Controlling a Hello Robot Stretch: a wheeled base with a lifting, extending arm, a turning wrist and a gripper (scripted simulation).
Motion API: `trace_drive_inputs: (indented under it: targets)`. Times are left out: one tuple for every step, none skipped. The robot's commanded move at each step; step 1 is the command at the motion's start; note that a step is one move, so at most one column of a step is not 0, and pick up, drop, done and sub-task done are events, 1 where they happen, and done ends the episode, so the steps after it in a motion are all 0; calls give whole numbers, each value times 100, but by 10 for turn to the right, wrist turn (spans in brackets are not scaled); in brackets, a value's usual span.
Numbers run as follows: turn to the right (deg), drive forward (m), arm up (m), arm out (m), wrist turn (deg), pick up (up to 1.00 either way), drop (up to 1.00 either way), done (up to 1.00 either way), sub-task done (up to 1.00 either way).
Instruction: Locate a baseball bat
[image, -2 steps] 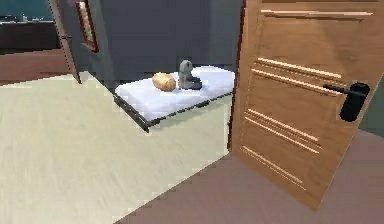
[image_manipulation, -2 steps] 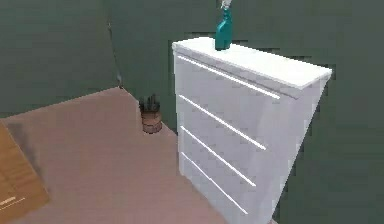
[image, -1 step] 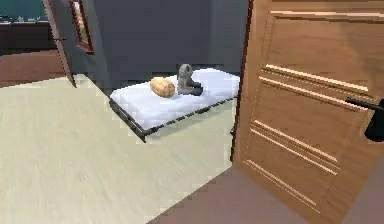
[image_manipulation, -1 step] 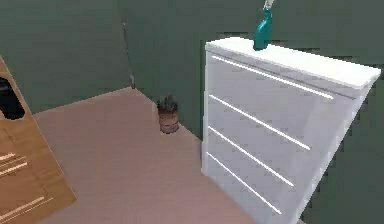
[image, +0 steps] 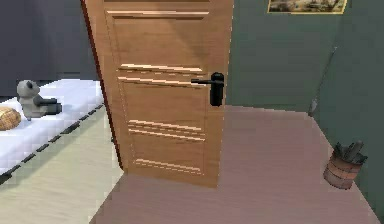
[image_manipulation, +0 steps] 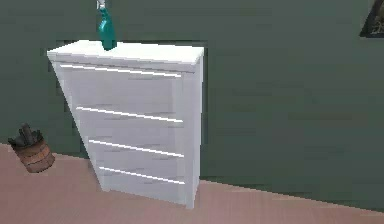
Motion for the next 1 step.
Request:
trace_drive_inputs:
  targets:
    - [0,15,0,0,0,0,0,0,0]
